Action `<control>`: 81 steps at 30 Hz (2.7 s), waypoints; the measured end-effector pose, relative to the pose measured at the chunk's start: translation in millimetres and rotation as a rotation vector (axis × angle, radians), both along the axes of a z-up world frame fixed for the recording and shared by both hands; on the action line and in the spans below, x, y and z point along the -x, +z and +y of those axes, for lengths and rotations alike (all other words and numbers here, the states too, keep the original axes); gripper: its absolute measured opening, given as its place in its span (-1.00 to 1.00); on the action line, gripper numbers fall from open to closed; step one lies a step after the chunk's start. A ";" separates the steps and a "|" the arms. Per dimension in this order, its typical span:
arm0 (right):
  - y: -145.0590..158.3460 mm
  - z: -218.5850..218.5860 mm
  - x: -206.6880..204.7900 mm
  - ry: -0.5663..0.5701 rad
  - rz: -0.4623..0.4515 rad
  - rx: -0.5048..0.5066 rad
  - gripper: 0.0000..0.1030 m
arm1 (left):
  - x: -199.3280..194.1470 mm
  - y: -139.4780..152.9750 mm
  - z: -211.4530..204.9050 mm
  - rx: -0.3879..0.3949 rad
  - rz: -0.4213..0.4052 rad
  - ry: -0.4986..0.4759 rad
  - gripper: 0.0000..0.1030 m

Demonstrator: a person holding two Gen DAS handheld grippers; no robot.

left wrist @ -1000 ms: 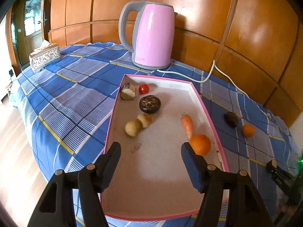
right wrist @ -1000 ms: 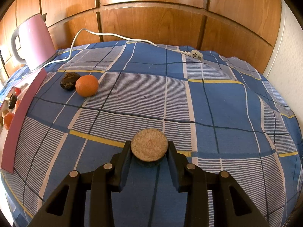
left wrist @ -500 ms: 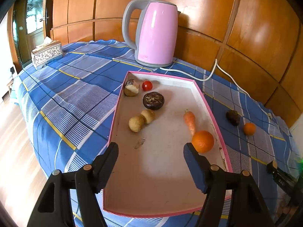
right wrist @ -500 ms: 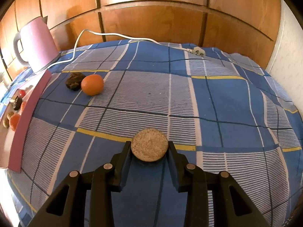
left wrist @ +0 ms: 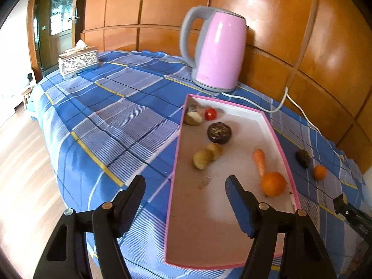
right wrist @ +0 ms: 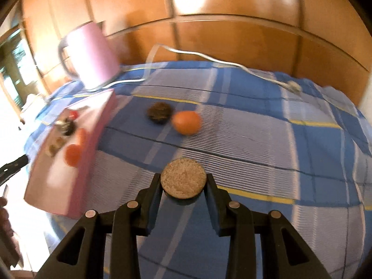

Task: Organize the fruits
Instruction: 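Carry the cut round slice toward the pink tray with the right tool, then lower the slice into the tray and open the right tool, then move the left tool off the tray toward the dark brown fruit on the bedspread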

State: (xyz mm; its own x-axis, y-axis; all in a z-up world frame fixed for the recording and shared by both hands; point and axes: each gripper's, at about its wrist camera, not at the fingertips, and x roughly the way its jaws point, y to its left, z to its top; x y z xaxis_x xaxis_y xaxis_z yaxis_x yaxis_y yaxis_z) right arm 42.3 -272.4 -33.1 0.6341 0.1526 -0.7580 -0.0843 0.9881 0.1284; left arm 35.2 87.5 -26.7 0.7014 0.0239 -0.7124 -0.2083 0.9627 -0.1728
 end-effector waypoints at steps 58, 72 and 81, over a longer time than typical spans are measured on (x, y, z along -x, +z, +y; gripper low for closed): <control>13.2 28.0 -2.4 -0.086 -0.077 0.055 0.14 | 9.3 5.4 -10.5 0.008 -0.012 -0.055 0.43; -3.7 -57.6 30.2 -0.340 -0.072 0.114 0.14 | 13.2 14.0 -40.5 -0.015 -0.019 -0.147 0.43; -16.4 -89.7 44.0 -0.435 -0.061 0.134 0.16 | 13.4 20.3 -68.4 -0.044 -0.026 -0.230 0.43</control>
State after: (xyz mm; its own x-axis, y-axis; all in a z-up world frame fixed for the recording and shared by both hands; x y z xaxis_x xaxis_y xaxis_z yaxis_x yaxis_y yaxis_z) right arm -1.6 -362.0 -49.5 0.6614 -0.2348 -0.7123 0.3388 0.9409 0.0044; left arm 21.8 19.1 -6.4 0.7101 -0.1083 -0.6957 0.0218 0.9910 -0.1321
